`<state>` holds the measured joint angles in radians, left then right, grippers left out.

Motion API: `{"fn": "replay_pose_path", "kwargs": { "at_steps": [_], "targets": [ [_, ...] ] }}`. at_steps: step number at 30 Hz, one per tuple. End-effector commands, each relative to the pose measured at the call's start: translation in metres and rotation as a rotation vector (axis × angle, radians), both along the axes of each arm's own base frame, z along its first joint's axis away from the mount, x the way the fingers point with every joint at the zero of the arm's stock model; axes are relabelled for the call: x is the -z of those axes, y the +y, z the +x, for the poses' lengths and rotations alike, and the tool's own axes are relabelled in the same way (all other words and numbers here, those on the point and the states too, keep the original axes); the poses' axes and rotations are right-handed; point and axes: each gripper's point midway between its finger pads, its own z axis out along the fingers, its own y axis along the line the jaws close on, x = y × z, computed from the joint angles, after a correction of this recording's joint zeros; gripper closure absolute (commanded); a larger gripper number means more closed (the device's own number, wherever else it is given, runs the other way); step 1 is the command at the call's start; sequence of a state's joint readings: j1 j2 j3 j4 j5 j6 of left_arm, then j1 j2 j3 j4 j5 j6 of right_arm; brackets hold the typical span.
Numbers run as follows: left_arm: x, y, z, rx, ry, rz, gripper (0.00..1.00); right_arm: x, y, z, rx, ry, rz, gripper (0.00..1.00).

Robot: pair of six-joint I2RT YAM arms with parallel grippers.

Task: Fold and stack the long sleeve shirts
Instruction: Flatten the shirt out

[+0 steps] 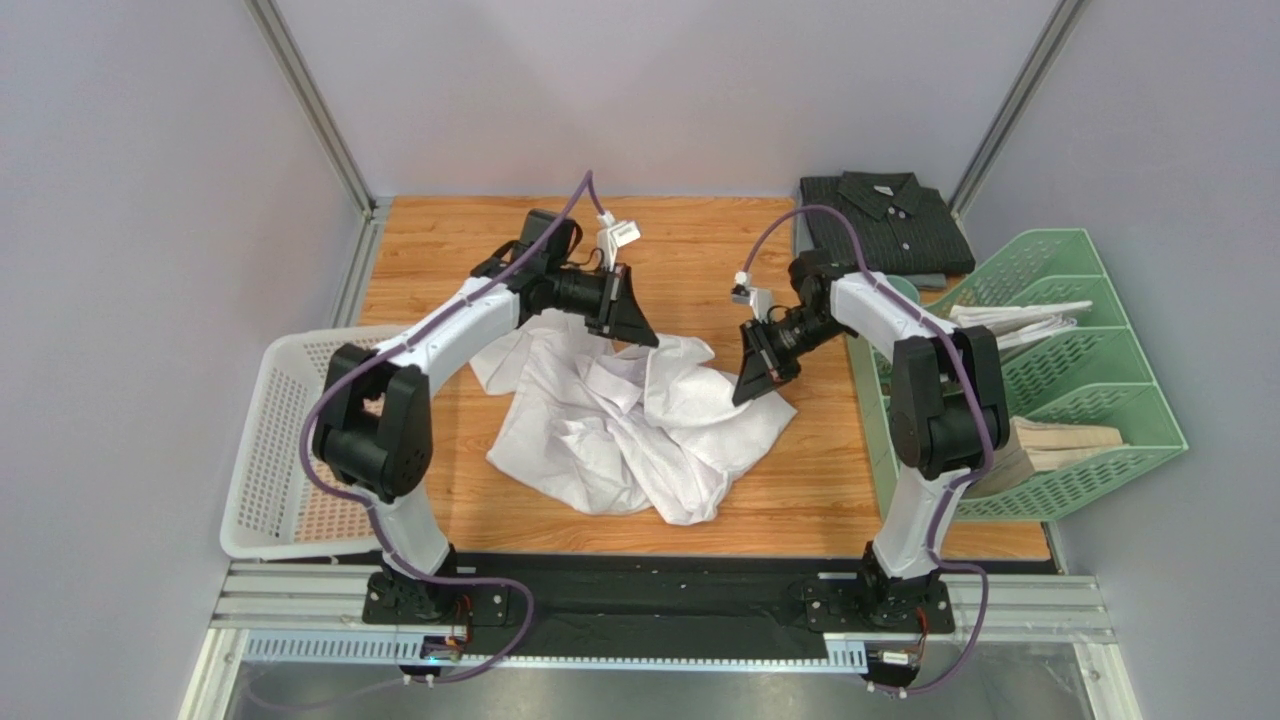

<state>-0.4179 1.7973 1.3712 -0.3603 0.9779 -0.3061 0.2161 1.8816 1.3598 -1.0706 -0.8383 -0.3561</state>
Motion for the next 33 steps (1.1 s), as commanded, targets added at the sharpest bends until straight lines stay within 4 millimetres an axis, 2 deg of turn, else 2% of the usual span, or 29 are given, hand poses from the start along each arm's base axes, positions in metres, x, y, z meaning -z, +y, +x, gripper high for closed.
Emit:
{"fn": "replay_pose_path", "kwargs": {
  "at_steps": [1,3,5,6,7,10,13,17,20,22,26,30,33],
  "targets": [
    [-0.083,-0.010,-0.046,0.199,-0.261,-0.134,1.00,-0.003,0.004,0.025,0.038,-0.057,0.009,1.00],
    [-0.081,-0.013,-0.059,0.225,-0.259,-0.136,1.00,-0.002,0.004,0.032,0.046,-0.079,0.007,1.00],
    [-0.081,-0.012,-0.063,0.222,-0.257,-0.138,1.00,-0.004,0.005,0.035,0.047,-0.098,0.010,0.99],
    [-0.080,-0.010,-0.061,0.208,-0.269,-0.125,1.00,-0.006,0.005,0.036,0.043,-0.110,0.017,0.95],
    [-0.082,-0.008,-0.060,0.203,-0.289,-0.119,1.00,-0.008,0.006,0.035,0.028,-0.125,0.025,0.78],
    [-0.084,-0.002,-0.048,0.164,-0.296,-0.121,1.00,-0.007,0.002,0.036,0.002,-0.184,0.019,0.48],
    [-0.087,0.004,-0.033,0.128,-0.291,-0.125,1.00,-0.001,-0.001,0.040,-0.011,-0.215,0.008,0.35],
    [-0.091,0.009,-0.015,0.099,-0.300,-0.127,1.00,0.004,0.003,0.055,-0.020,-0.251,0.023,0.35],
    [-0.087,0.013,-0.004,0.076,-0.283,-0.124,1.00,-0.004,0.013,0.064,-0.027,-0.247,0.085,0.36],
    [-0.084,0.016,0.004,0.062,-0.282,-0.116,1.00,-0.011,0.019,0.063,-0.039,-0.242,0.132,0.39],
    [-0.083,0.023,0.019,0.038,-0.289,-0.111,1.00,-0.013,0.023,0.060,-0.051,-0.224,0.159,0.41],
    [-0.087,0.023,0.026,0.030,-0.298,-0.115,1.00,0.005,0.021,0.057,-0.057,-0.169,0.140,0.38],
    [-0.085,0.024,0.028,0.029,-0.299,-0.110,1.00,0.009,0.021,0.051,-0.064,-0.135,0.151,0.40]
  ]
}}
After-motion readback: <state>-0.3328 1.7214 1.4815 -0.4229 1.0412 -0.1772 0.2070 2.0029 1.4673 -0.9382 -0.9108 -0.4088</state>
